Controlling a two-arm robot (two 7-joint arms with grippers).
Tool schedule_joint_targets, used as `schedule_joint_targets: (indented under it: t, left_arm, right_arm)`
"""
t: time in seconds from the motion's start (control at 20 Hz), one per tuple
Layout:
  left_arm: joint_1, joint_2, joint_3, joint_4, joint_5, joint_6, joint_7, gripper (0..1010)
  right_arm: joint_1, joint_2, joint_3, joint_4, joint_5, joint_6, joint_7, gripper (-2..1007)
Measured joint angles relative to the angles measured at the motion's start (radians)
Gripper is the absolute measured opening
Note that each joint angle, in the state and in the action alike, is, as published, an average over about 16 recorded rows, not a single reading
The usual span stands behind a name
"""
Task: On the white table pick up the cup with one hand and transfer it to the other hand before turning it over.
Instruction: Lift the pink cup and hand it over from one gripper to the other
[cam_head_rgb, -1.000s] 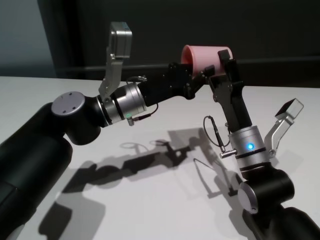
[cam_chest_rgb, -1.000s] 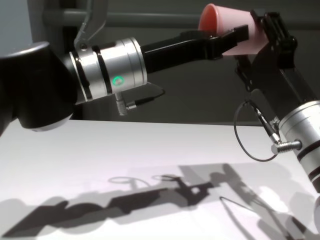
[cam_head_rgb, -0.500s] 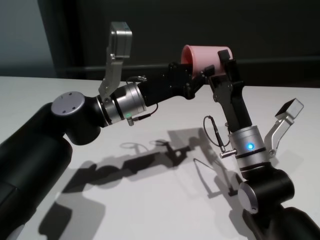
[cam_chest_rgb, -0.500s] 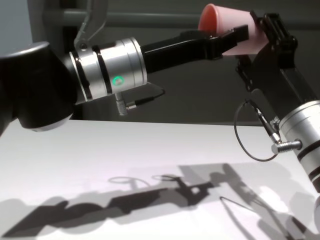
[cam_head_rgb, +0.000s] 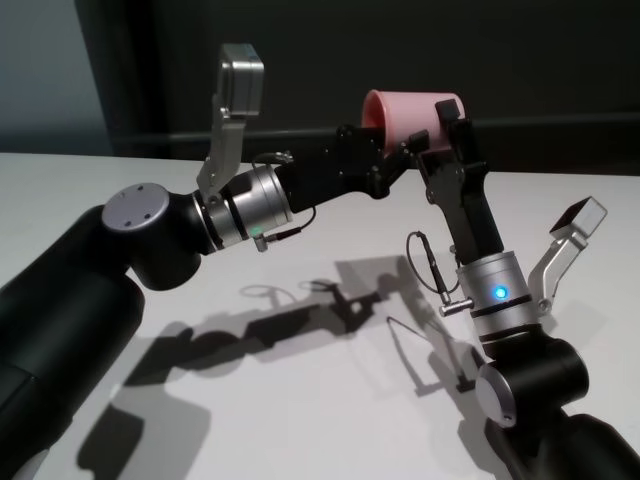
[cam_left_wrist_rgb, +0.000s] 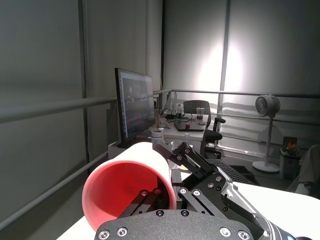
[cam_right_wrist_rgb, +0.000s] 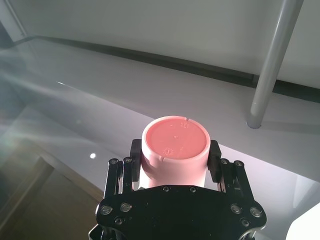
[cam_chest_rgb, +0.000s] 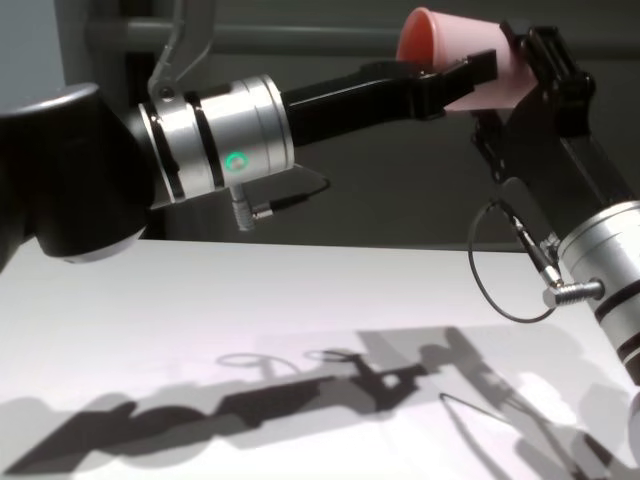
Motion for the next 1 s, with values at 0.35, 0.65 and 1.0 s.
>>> schedule_joint_targets:
  t: [0.35, 0.65, 1.0]
  left_arm:
    - [0.000, 0.000, 0.000, 0.000, 0.000, 0.000, 0.000, 109]
    - [0.000, 0.000, 0.000, 0.000, 0.000, 0.000, 0.000, 243]
    - [0.000, 0.000, 0.000, 0.000, 0.000, 0.000, 0.000, 477]
  right_arm:
    - [0.000, 0.000, 0.000, 0.000, 0.000, 0.000, 0.000, 757]
    - [0.000, 0.000, 0.000, 0.000, 0.000, 0.000, 0.000, 757]
    - [0.000, 0.000, 0.000, 0.000, 0.000, 0.000, 0.000, 757]
